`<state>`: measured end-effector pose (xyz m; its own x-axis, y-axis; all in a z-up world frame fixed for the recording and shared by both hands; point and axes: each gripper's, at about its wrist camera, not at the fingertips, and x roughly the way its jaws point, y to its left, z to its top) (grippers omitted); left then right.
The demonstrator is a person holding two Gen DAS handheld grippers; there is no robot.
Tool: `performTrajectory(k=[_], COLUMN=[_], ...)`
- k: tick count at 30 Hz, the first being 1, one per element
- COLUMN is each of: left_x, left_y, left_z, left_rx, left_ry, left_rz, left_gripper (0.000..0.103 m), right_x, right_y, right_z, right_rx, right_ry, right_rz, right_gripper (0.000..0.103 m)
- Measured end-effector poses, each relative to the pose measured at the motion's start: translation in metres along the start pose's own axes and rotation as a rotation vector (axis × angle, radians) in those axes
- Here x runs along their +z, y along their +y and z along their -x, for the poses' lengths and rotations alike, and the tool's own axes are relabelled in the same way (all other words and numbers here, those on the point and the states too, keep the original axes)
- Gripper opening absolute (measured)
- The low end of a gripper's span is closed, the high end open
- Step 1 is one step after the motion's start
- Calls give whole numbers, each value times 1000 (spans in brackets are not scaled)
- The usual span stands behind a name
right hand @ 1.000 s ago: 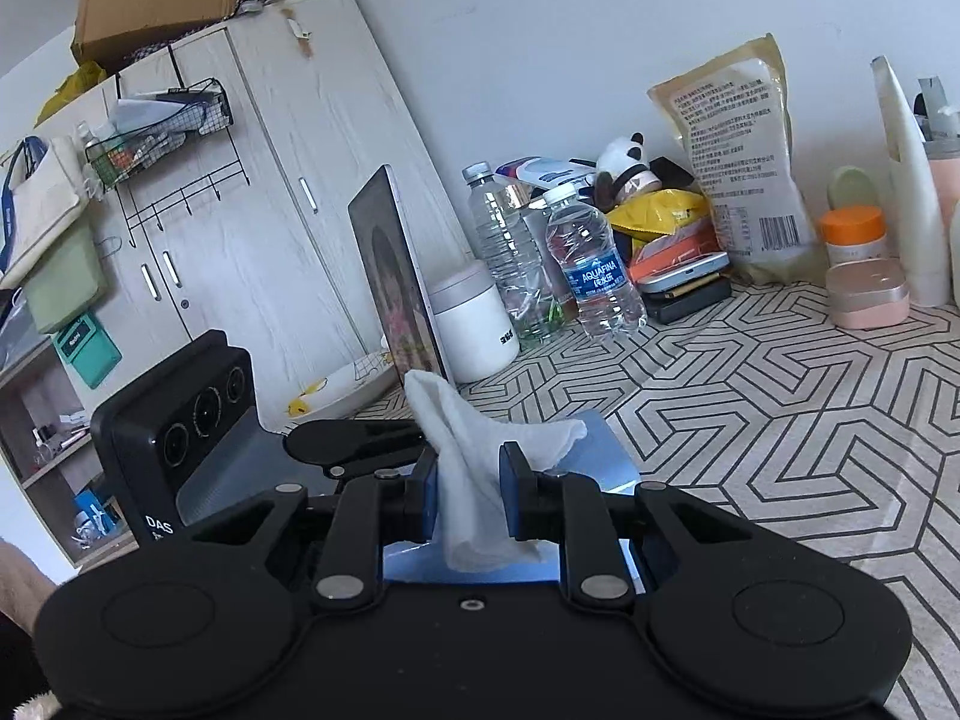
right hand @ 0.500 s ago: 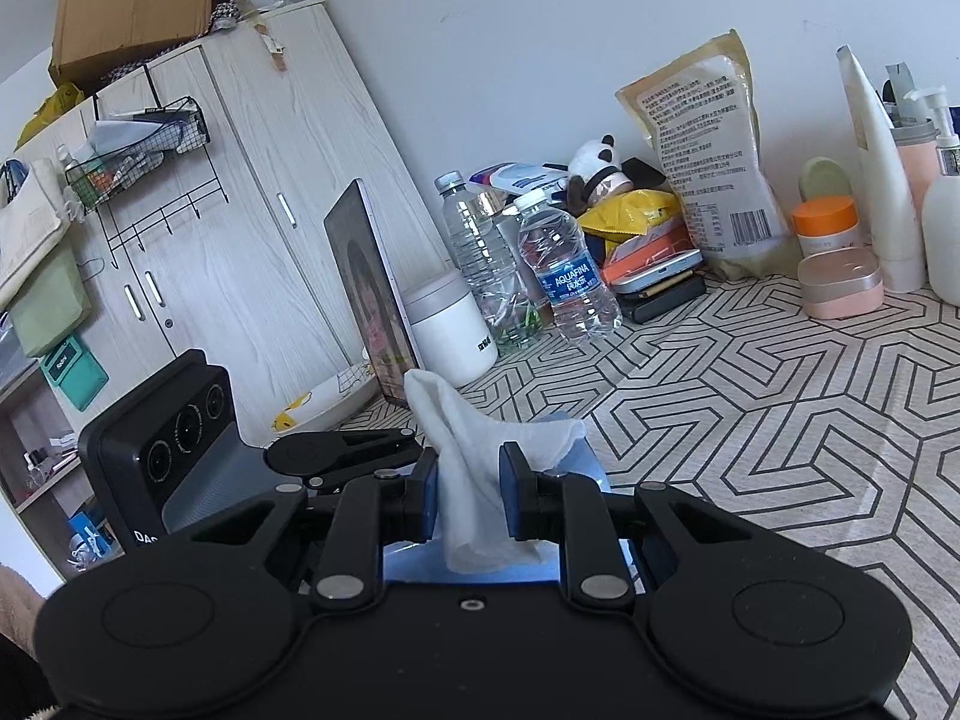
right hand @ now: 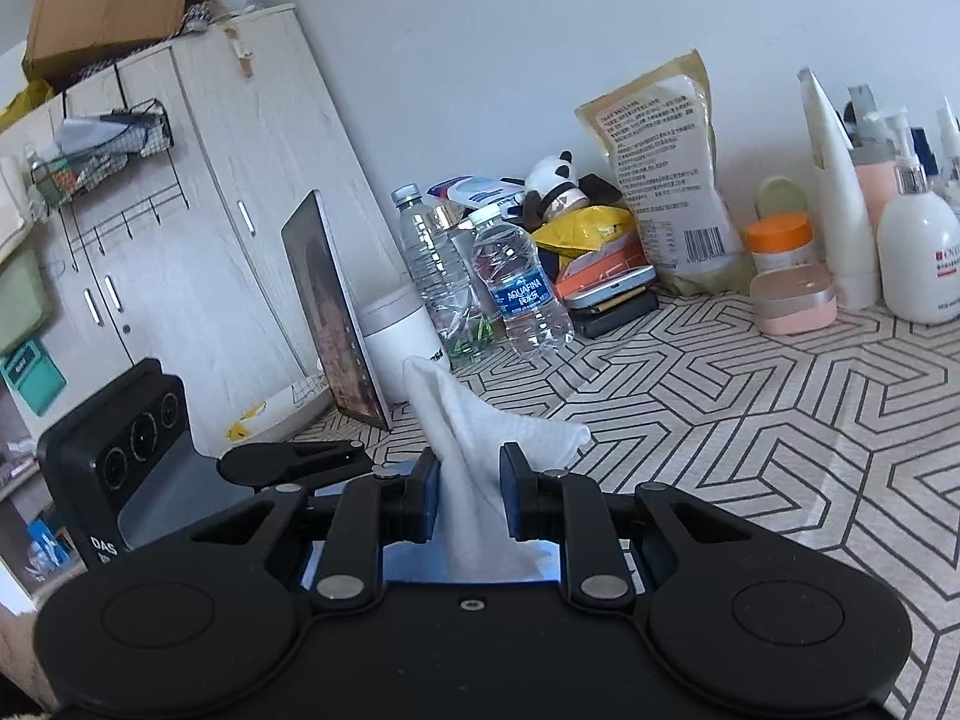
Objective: Clean container
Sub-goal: 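Hold the blue container with the left tool while the right tool wipes its rim with the cloth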
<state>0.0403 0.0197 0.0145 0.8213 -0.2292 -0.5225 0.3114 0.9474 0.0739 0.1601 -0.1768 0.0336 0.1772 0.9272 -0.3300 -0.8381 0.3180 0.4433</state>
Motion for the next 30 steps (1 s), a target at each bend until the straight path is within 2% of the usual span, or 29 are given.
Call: performTrajectory(k=[15, 23, 30], left_x=[0, 0, 0], left_y=[0, 0, 0], left_z=[-1, -1, -1], left_rx=[-1, 0, 0], left_ry=[0, 0, 0], left_rz=[0, -3, -3], left_gripper=[78, 78, 78], right_x=[-2, -3, -2], right_y=[19, 18, 10], right_z=[-10, -10, -8], right_rx=[170, 177, 136], right_ry=[52, 52, 36], right_rz=[56, 38, 8], right_gripper=[23, 23, 23])
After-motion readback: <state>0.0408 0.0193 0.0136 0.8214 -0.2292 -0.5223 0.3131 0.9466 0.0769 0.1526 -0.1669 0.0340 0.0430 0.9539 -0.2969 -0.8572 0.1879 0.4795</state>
